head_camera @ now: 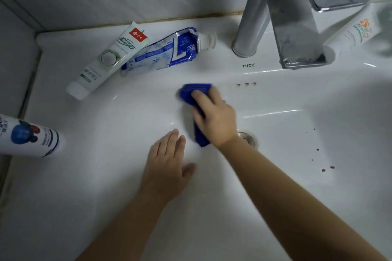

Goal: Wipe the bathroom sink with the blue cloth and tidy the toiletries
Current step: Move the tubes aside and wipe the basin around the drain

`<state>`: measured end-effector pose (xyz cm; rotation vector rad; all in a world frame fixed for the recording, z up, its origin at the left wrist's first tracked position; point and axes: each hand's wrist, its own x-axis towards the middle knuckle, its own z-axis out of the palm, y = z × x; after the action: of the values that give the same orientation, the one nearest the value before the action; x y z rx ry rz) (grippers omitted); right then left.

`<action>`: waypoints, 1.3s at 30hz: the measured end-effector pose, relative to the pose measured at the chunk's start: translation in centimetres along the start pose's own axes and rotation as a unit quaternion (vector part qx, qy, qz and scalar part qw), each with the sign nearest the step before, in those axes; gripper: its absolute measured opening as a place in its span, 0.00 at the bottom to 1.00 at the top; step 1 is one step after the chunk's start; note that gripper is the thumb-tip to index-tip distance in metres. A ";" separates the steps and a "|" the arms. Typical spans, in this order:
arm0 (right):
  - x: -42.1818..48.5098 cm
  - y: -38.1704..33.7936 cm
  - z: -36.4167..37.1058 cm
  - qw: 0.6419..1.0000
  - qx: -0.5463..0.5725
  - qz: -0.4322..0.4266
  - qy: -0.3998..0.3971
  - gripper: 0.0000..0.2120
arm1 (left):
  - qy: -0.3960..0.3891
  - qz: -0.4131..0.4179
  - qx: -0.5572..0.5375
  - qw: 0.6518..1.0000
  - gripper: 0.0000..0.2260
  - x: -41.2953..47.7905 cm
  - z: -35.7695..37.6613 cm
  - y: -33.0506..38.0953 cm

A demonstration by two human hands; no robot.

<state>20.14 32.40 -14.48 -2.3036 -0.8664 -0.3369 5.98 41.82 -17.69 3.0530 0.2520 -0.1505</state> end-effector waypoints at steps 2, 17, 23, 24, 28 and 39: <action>0.1 -0.2 0.3 0.999 -0.011 -0.024 -0.027 0.14 | 0.004 0.000 -0.003 1.000 0.29 0.0 0.1 -0.1; -3.4 6.6 -3.1 0.991 -0.026 0.094 -0.091 0.14 | -0.009 -0.017 0.004 1.000 0.31 0.1 -0.1 -0.1; -5.1 11.1 -7.2 0.946 -0.101 0.293 -0.096 0.15 | -0.028 -0.027 0.004 0.999 0.35 0.0 -0.5 0.1; -5.1 10.0 -6.6 0.939 -0.091 0.318 -0.094 0.15 | -0.025 -0.027 0.005 0.999 0.35 0.0 -0.5 0.1; -4.9 6.0 -3.2 0.967 -0.038 0.168 -0.188 0.14 | -0.006 -0.027 0.000 1.000 0.36 0.3 -0.7 0.2; -2.8 16.1 -14.1 0.895 -0.073 0.416 0.147 0.14 | 0.023 0.140 -0.080 0.987 0.32 8.5 0.2 7.5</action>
<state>28.49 12.62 -12.80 -2.4281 0.3315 -0.3493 15.57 35.83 -18.27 2.8942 -0.1550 -0.0390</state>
